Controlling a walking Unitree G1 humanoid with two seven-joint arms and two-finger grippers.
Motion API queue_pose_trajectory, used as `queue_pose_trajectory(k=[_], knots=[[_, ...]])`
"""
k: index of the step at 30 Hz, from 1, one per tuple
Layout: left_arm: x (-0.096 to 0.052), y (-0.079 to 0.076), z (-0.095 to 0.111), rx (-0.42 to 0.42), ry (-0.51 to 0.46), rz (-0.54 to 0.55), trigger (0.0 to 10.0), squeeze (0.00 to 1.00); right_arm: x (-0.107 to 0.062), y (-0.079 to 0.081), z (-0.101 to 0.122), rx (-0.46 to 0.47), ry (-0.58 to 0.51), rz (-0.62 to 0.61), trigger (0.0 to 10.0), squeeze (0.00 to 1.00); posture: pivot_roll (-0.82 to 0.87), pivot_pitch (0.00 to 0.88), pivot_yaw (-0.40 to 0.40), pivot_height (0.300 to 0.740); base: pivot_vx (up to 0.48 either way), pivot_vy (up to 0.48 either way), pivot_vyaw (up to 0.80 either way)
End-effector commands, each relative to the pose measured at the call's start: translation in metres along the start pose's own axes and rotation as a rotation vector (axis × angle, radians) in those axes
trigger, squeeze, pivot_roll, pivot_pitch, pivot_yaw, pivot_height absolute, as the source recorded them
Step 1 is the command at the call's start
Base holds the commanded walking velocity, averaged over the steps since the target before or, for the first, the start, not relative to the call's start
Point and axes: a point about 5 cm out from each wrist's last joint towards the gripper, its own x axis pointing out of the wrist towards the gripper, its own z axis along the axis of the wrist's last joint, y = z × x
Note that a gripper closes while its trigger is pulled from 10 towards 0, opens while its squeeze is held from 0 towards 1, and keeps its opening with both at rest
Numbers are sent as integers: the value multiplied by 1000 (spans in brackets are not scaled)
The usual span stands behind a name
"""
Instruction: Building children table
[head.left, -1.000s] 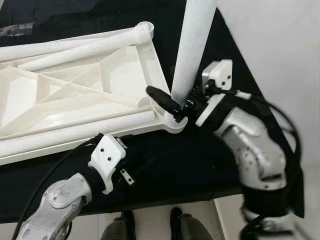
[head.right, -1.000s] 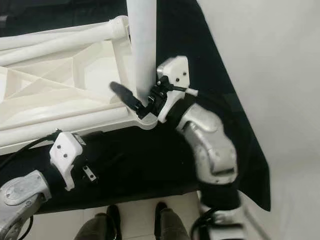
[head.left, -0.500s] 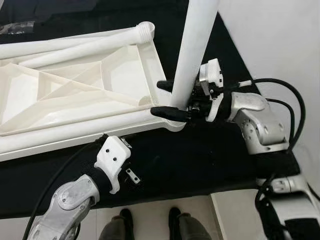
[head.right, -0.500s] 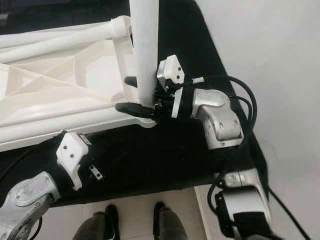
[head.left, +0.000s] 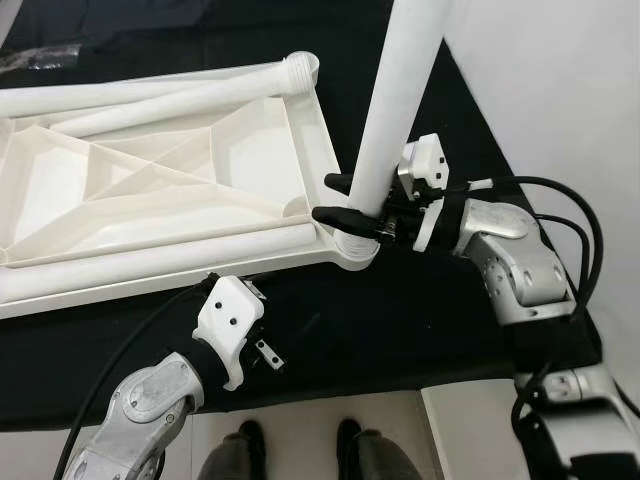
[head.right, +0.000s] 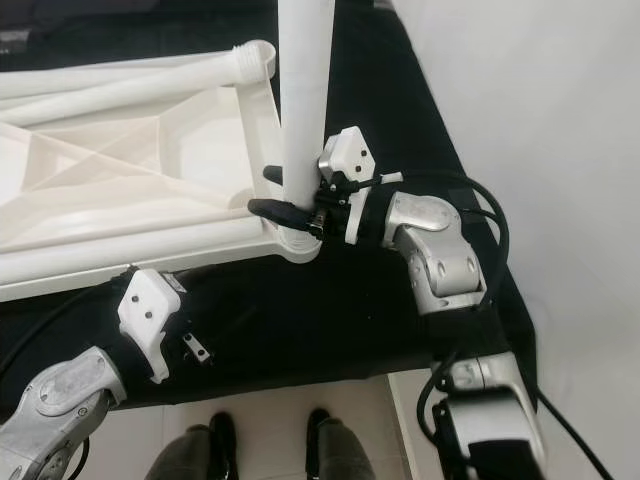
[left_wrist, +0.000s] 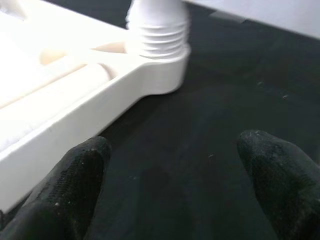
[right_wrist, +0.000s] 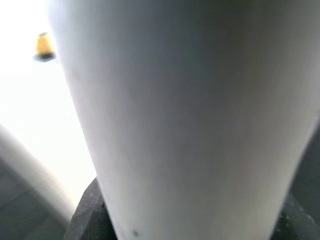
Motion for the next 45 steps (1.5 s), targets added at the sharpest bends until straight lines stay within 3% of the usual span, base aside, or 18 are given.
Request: queue_pose_trajectory(k=[1,2,11,12,13,14,16,17,20,21,22,23,32,39,40,41,42,45], knots=[[-3,-4,-5,-15,13,-5,10000,0,-37,5,-68,139,338,-365,0,0,70,318,-78,740,0,0,0],[-4,-3,-7,-24,16,14,10000,0,-52,32,-75,131,353,-373,0,0,62,319,-65,740,0,0,0],[-4,1,-21,-82,27,73,10000,0,-33,34,-69,53,299,-355,0,0,58,295,-53,740,0,0,0],[-5,3,-26,-113,26,98,10000,0,-29,33,-69,37,296,-353,4941,0,61,290,-51,740,0,0,0],[-5,3,-26,-113,26,98,10000,0,-29,33,-69,37,296,-353,4941,0,61,290,-51,740,0,0,0],[-5,4,-30,-150,18,128,10000,0,-25,32,-65,39,265,-342,10000,0,57,286,-49,740,0,0,0],[-6,4,-36,-209,5,165,10000,0,-19,33,-54,56,203,-308,10000,125,55,285,-49,740,0,0,0],[-6,3,-36,-220,3,171,10000,0,-18,34,-51,62,188,-300,10000,1000,55,285,-49,740,0,0,0],[-6,-2,-38,-231,-4,157,10000,0,-12,33,-32,126,52,-169,10000,1000,56,286,-50,740,0,0,0],[-5,-4,-37,-223,-11,147,10000,0,-10,29,-20,129,-12,-58,10000,416,61,287,-52,740,0,0,0],[-5,-4,-37,-223,-11,147,10000,0,-10,29,-20,129,-12,-58,10000,416,61,287,-52,740,0,0,0],[-5,-6,-34,-207,-21,135,10000,0,-11,27,-8,125,-58,78,10000,0,66,288,-55,740,0,0,0],[-5,-11,-12,-89,-62,18,10000,0,-15,8,6,45,-64,551,10000,0,99,276,-69,740,0,0,0],[-9,-11,3,-85,-94,13,10000,0,-6,-5,3,21,-21,603,10000,0,114,267,-76,740,0,0,0],[-10,-12,4,-84,-98,8,10000,0,-5,-7,2,24,-18,606,4235,0,114,264,-79,740,0,0,0],[-10,-12,4,-84,-98,8,10000,0,-5,-7,2,24,-18,606,4235,0,114,264,-79,740,0,0,0],[-10,-12,5,-83,-100,5,10000,0,-5,-10,2,29,-15,615,0,0,113,264,-79,740,0,0,0],[-11,-14,6,-82,-105,-2,10000,0,-7,-17,-4,31,13,632,0,0,110,260,-89,740,0,0,0]])
